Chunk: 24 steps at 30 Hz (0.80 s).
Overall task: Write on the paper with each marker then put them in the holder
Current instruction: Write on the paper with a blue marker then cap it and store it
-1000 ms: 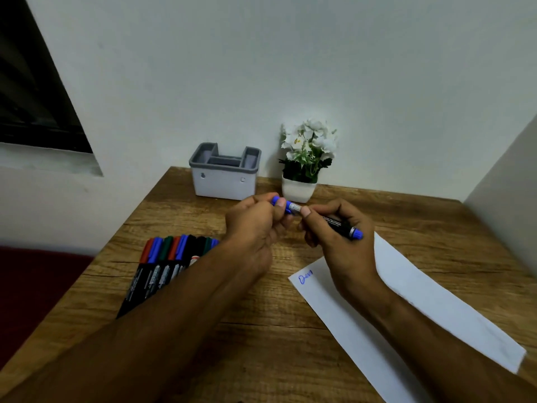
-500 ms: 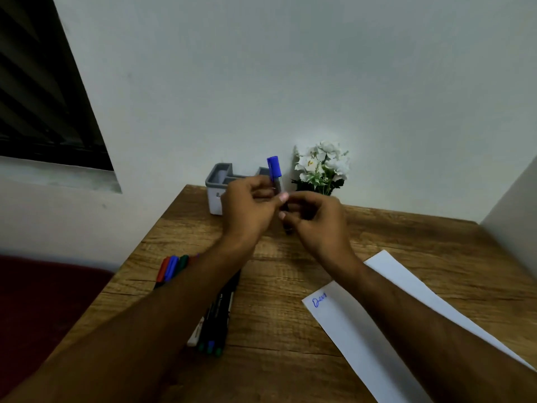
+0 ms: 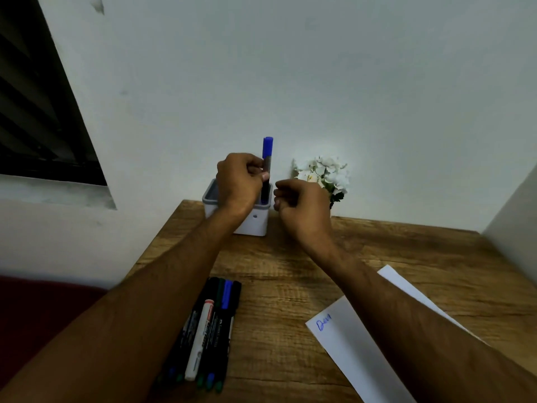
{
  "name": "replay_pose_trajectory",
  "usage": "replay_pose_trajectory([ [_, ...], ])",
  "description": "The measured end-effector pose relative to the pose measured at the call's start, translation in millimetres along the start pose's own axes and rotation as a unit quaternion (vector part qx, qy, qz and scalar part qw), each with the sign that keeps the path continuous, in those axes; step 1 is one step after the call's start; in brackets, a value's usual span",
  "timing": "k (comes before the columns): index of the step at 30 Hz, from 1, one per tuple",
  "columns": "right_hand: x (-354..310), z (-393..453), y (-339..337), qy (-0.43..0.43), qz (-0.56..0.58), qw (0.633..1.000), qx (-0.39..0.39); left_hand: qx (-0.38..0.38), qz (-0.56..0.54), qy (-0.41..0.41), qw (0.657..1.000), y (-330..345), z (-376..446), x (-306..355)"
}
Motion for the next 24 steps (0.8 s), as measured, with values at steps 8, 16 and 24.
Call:
replay_pose_trajectory([
  [8,19.0,-13.0,-3.1,0.027,-0.012,0.999,-0.038,0.007,0.053,-0.061,0.997,10.0,-6.5,-24.3],
  [16,22.2,-36.7,-12.2,0.016,-0.023,0.998,-0.064,0.036,0.039,0.001,0.999,-8.7,-25.4,-8.9],
  [24,22.9,-75.2,-14.1,0.003,-0.027,0.995,-0.098,-0.101,0.104,-0.002,0.989,-16.2,-83.7,-24.0],
])
Point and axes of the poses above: each hand's wrist, its own z-axis towards the middle knuckle, its own y-axis out of the palm, x = y × z, the point moved 8 cm from there along z, towards the middle knuckle, and after that the axes turned 7 degrees about -x, right-handed, at the moved point
